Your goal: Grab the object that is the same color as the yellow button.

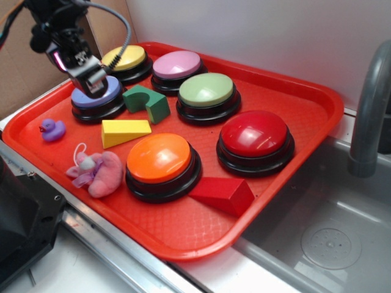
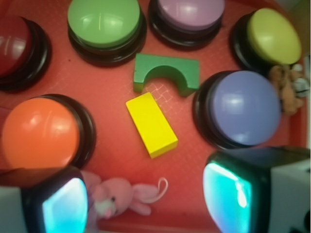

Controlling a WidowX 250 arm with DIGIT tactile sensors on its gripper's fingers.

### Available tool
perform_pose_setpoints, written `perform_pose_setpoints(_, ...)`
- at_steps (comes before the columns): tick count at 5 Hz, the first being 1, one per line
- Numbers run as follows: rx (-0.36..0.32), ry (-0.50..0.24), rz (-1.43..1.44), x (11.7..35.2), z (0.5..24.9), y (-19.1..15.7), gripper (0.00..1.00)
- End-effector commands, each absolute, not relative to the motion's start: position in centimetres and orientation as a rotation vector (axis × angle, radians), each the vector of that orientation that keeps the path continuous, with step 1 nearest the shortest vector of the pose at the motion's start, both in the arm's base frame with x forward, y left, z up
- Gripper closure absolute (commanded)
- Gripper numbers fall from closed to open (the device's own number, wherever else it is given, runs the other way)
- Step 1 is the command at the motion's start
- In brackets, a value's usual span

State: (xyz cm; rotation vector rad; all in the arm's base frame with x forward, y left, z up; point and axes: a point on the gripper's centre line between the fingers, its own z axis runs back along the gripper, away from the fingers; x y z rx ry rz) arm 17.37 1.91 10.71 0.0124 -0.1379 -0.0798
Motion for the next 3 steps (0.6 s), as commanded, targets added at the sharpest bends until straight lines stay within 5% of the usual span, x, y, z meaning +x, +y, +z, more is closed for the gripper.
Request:
perform_pose_setpoints(1,0.02,-0.156,-0.025,18.9,8.3,2.7,0.0)
perform_pose_setpoints(3,0.01,-0.138,0.064,19.2,5.9,2.8,0.0)
